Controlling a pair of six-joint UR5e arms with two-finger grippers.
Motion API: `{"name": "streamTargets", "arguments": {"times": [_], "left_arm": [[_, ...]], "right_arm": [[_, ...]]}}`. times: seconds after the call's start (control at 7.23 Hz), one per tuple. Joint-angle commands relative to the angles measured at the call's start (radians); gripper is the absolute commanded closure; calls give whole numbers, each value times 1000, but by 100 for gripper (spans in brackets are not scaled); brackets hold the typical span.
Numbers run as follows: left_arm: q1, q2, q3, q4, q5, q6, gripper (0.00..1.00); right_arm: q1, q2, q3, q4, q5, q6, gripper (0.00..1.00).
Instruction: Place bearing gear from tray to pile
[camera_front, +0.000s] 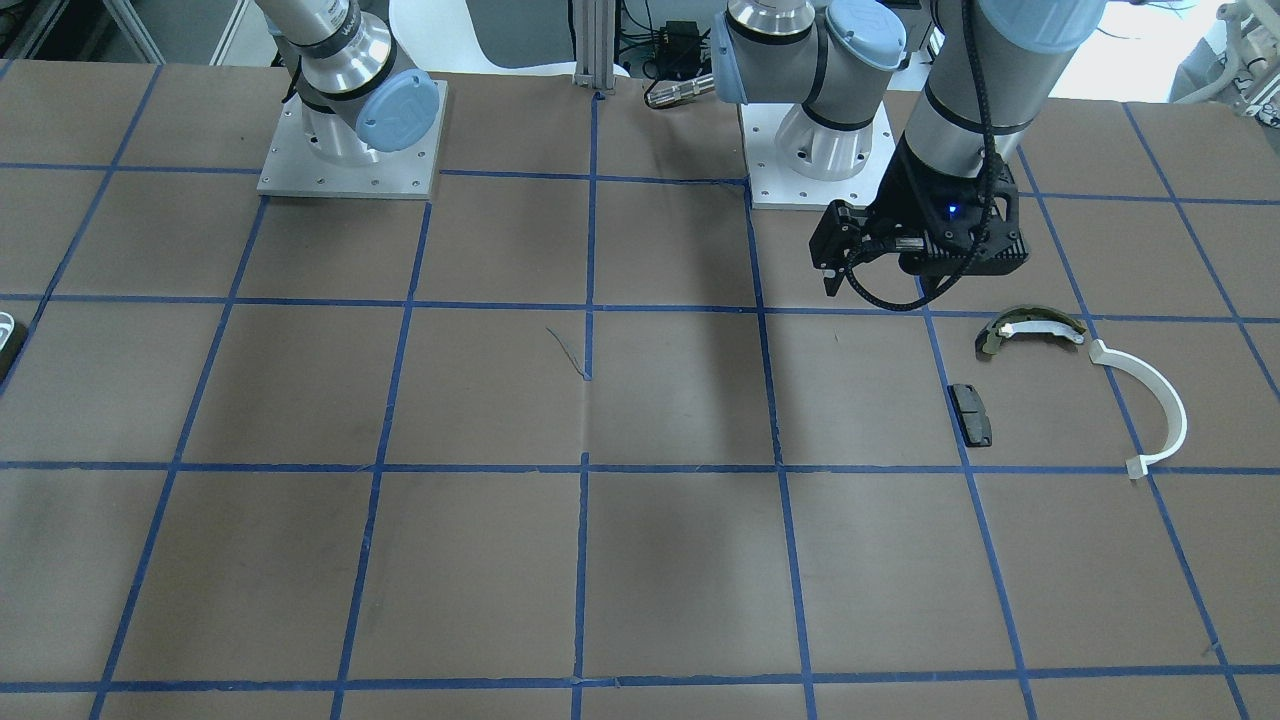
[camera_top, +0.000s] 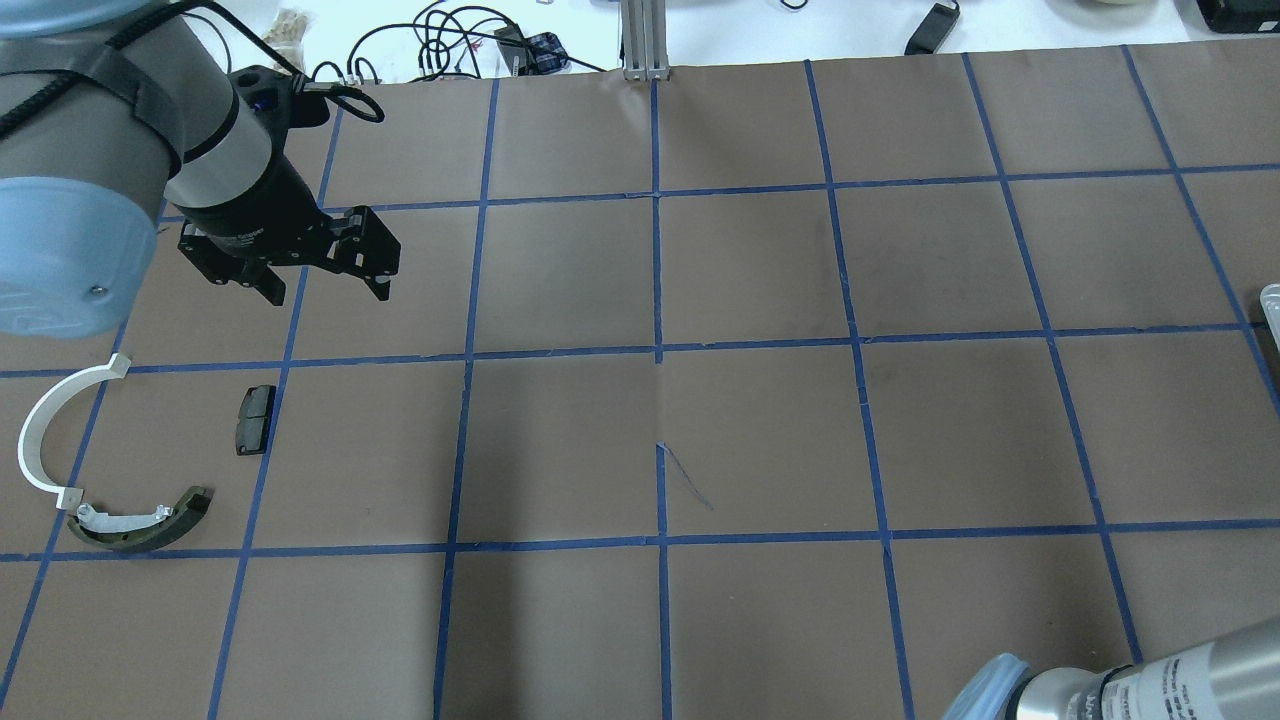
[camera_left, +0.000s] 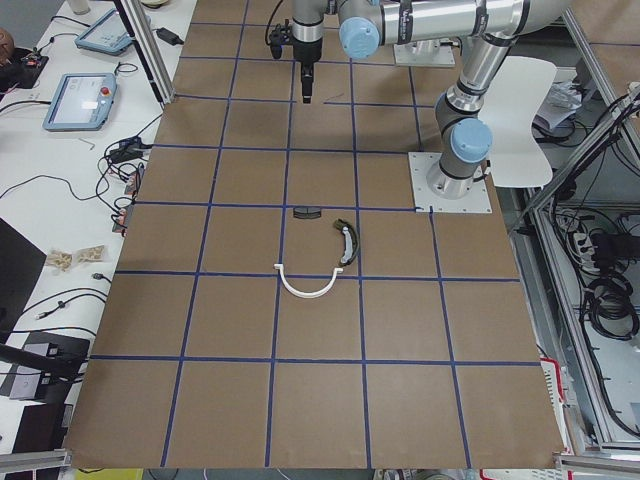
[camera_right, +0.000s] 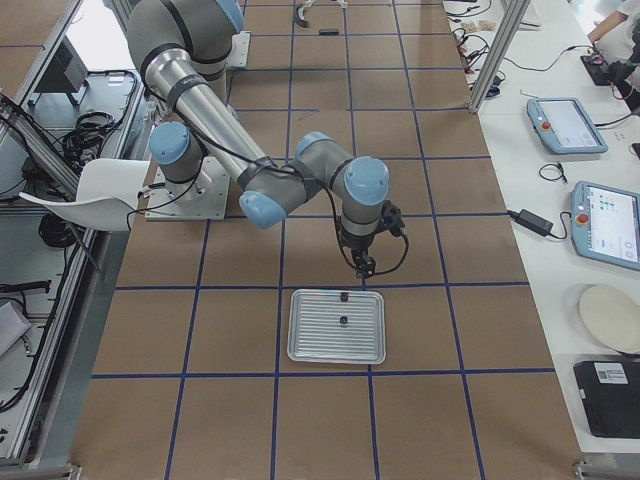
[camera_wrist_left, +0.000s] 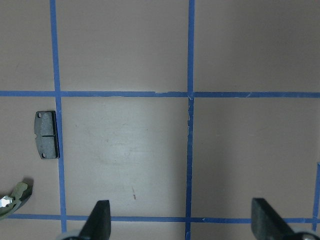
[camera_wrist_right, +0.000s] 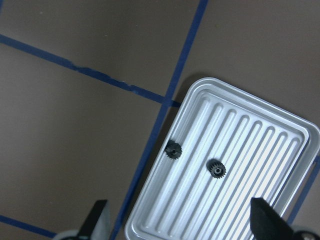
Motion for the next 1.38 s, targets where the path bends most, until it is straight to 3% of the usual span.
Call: {"name": "streamTargets", "arguments": {"times": [0.0, 0.41, 0.55, 0.69, 0.97, 1.24], "left_arm": [[0, 5, 1, 0, 1, 0, 0], [0, 2, 1, 0, 0, 1, 0], [1, -2, -2, 0, -2, 3, 0], [1, -13, 0, 2, -3, 3, 0], [3, -15, 0, 2, -2, 3, 0], [3, -16, 1, 2, -2, 1, 0]], "right_arm": [[-67, 138, -4, -113, -1, -95, 0], [-78, 244, -9, -185, 0, -92, 0], [-77, 247, -3, -185, 2, -72, 5], [-78, 247, -1, -187, 2, -56, 10], [-78, 247, 0, -198, -1, -65, 35], [-77, 272, -3, -199, 0, -69, 43]]}}
